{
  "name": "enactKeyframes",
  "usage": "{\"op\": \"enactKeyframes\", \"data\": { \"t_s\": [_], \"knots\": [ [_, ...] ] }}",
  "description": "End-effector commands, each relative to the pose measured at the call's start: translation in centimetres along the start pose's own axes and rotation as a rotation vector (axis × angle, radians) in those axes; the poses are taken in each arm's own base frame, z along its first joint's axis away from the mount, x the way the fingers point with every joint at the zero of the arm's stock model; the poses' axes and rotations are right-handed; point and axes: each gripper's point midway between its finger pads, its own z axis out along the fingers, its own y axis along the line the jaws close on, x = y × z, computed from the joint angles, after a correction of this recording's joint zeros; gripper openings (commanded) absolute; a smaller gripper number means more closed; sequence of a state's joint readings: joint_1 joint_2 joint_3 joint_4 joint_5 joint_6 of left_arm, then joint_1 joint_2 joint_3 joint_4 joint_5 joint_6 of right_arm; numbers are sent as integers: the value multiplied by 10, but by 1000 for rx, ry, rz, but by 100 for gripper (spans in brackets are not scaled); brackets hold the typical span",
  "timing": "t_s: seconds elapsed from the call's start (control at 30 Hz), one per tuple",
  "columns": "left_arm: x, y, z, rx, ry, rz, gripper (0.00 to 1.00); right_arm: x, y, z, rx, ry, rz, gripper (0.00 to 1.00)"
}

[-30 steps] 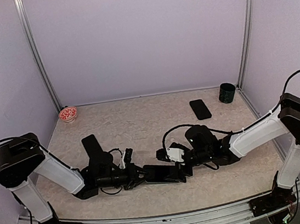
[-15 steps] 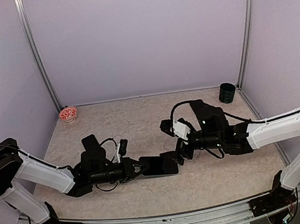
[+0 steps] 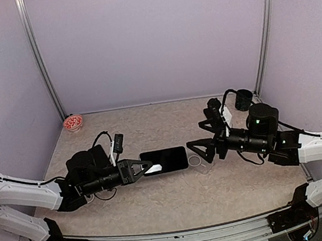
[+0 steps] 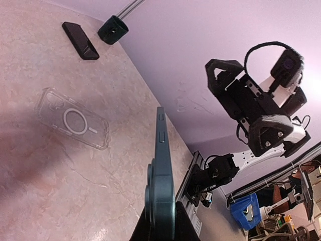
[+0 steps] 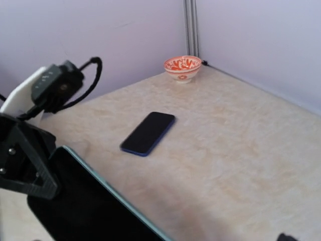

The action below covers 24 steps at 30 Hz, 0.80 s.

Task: Put the phone into the phone case
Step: Pass from the left arm to the right

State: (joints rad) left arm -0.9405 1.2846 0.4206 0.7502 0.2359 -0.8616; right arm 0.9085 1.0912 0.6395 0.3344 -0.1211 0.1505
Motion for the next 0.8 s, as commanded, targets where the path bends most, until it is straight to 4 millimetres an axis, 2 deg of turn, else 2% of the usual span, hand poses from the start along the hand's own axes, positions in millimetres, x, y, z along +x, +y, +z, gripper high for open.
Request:
{"op": "enactKeyframes", "data": {
  "t_s": [0.0,0.1,0.2,0.33,0.57,0.77],
  "knots": [
    [-19,-42,-8,148,-61,110,0,7,9,-2,-127,45,228,99],
    [-22,-52,-11,186,-68,127,0,13,13,-2,-200,76,315,99],
    [-24,-59,-14,206,-80,140,0,9,22,-6,-267,55,341,99],
    [-24,-62,-16,217,-86,147,0,10,31,-5,-327,72,391,100],
    [-24,-69,-22,255,-102,163,0,27,45,6,-439,135,456,100],
    [-20,-75,-22,287,-94,166,0,25,56,3,-529,100,478,100]
  ]
}}
